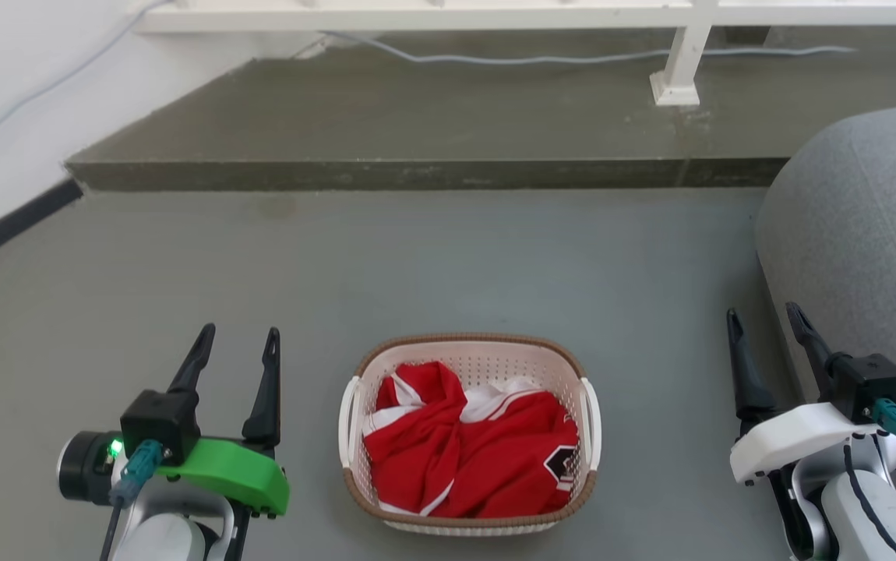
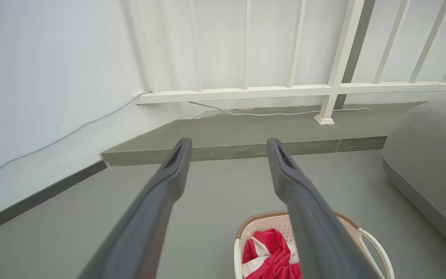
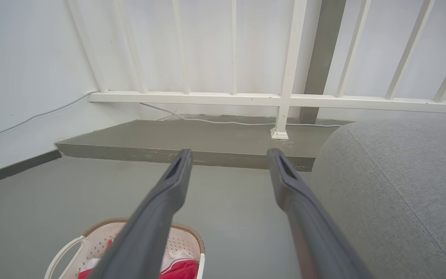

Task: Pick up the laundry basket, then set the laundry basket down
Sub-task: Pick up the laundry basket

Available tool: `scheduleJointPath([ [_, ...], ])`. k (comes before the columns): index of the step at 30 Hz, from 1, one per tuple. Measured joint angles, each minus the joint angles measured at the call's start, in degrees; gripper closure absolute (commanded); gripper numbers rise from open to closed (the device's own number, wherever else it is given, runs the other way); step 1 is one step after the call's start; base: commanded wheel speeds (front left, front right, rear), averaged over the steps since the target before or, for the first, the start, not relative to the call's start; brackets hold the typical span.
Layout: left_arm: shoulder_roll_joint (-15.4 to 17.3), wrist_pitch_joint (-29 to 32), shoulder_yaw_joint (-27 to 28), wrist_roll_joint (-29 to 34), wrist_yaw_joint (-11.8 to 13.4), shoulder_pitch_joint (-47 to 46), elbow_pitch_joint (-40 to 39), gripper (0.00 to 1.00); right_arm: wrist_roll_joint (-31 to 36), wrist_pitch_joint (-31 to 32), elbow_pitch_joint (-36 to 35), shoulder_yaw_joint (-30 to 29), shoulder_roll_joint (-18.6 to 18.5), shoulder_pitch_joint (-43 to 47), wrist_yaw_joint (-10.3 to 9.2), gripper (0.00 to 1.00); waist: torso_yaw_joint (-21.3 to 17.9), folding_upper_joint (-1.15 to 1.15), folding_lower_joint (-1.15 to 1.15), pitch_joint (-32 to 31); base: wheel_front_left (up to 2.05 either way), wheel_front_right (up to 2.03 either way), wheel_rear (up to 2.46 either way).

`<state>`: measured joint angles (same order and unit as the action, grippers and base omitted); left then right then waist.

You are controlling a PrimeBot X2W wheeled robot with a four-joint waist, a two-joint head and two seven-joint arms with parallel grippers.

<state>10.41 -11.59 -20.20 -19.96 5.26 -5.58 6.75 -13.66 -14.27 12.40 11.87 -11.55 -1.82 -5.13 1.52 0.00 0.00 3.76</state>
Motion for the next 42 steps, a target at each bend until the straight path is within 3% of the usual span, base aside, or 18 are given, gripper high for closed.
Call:
scheduleJointPath([
  [19,-0.6,1.5,-0.2,-0.7,-0.2,-6.2,0.2,0.00,-1.0,1.3,0.6,0.0,0.4,-6.8,1.44,0.00,-0.6,0.00,0.00,12.1,0.00,0.00,0.00],
  [42,-3.1,8.7,-1.3,-3.6,-4.8,-22.3,12.2,0.00,-1.1,5.3,8.4,3.2,1.9,-21.6,5.31,0.00,-2.3,0.00,0.00,30.7,0.00,0.00,0.00],
])
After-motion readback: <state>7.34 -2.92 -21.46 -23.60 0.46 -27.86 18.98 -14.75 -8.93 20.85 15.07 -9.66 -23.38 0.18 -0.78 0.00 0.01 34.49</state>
